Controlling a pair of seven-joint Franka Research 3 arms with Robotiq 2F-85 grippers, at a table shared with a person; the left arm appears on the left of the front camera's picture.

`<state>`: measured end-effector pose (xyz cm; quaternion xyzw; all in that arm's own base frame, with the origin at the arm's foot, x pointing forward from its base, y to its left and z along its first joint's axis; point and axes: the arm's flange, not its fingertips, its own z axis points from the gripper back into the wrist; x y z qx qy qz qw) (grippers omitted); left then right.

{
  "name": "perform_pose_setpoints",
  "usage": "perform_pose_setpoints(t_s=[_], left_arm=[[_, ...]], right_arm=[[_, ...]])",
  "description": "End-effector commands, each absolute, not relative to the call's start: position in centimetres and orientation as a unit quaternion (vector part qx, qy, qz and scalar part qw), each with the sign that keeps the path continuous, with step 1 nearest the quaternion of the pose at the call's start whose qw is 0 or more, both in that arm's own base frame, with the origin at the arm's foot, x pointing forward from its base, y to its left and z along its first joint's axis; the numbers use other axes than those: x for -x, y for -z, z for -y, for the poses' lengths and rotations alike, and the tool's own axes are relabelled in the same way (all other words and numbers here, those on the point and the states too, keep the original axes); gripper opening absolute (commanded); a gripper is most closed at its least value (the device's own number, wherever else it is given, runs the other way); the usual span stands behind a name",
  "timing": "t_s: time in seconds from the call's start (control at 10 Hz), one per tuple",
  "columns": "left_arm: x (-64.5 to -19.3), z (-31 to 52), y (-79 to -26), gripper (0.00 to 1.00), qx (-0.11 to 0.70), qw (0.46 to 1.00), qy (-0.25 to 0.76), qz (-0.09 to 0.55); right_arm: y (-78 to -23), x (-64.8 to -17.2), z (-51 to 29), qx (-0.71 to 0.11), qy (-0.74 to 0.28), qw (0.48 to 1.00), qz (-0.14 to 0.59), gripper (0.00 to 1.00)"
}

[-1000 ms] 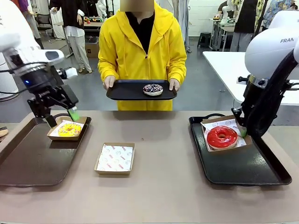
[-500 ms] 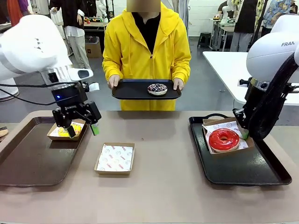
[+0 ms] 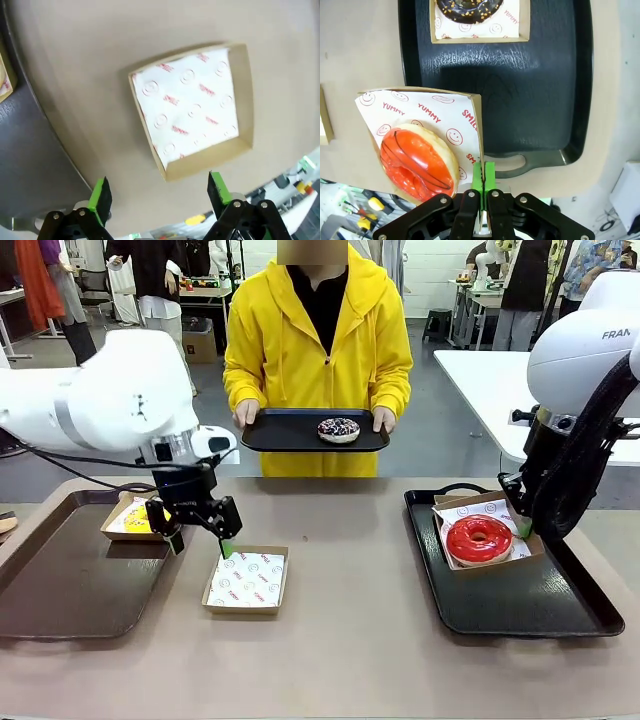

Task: Individually package the donuts and arrange them on the tray.
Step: Place the picked Paper togo box on the Handle tray while simultaneously picking up another Paper togo box from the table with the other hand.

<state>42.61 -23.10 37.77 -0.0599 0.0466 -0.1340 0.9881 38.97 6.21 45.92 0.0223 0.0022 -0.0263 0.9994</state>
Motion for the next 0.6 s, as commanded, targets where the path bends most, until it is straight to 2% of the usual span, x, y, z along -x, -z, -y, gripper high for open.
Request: perform_pose_setpoints(t_s=[0.0,0.2,0.3,0.5], left_arm=[[-42.13,23.74,-35.69,1.0,0.032,0.993,0.113,-0.022],[-41.7,23.69,-35.15,1.0,0.048,0.993,0.105,-0.001],[-42.4,23.44,-35.57,1.0,0.05,0.99,0.126,-0.03],[-42.4,23.44,-35.57,1.0,0.05,0.99,0.126,-0.03]], right_arm=[[-46.15,-39.04,-6.42,-0.022,0.032,0.999,-0.001,0.01],[-46.15,-39.04,-6.42,-0.022,0.032,0.999,-0.001,0.01],[-46.15,-39.04,-6.42,-0.022,0.032,0.999,-0.001,0.01],[-46.15,-39.04,-6.42,-0.022,0.032,0.999,-0.001,0.01]])
